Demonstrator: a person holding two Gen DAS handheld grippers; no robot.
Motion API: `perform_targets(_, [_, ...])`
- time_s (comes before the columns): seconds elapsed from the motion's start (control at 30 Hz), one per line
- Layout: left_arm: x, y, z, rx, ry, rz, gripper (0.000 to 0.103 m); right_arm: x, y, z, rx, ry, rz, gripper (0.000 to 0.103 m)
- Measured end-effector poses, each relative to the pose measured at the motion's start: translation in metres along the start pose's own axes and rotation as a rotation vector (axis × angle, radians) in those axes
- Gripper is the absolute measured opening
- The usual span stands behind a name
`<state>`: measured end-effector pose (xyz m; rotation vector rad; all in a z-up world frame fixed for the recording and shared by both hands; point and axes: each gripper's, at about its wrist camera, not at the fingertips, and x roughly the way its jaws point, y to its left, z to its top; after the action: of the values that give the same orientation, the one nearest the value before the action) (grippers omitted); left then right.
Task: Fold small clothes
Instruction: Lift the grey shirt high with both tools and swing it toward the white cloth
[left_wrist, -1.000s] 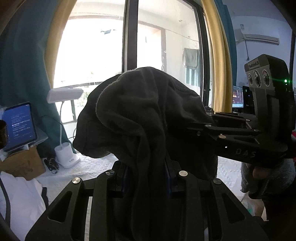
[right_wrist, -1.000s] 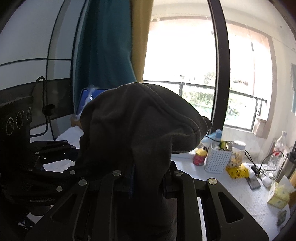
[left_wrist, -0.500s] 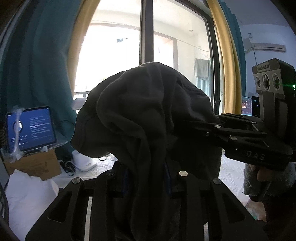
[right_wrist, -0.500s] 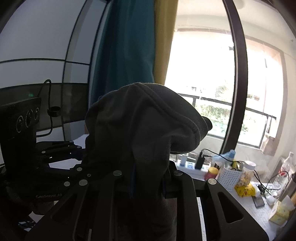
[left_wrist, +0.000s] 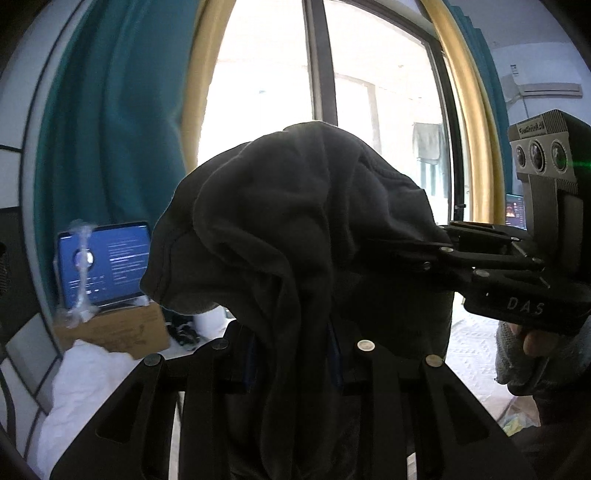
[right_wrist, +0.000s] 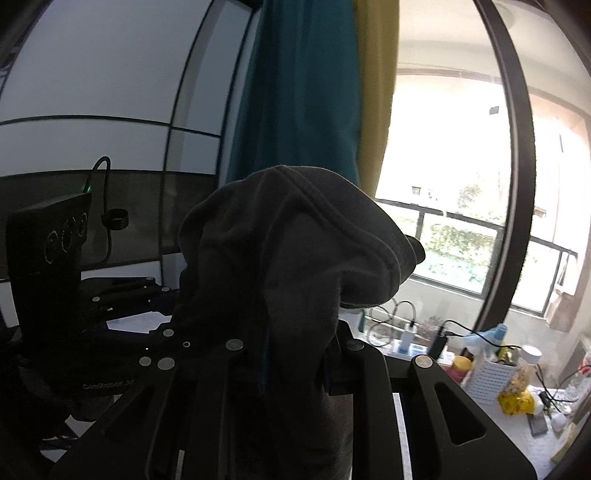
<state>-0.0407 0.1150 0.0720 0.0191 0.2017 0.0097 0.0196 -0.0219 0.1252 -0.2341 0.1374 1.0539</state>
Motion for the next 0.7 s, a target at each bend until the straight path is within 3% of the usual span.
perform_targets(0.43, [-0.034, 0.029, -0.012, 0.014, 0.039, 0.089, 0.029, 0.016, 0.045, 0.011, -0.018, 0.003, 0.107, 0.022])
perform_targets(0.7, [-0.029, 0.036, -0.024, 0.004, 0.076, 0.099, 0.029, 0.028, 0.048, 0.002, 0.003, 0.040, 0.119, 0.022])
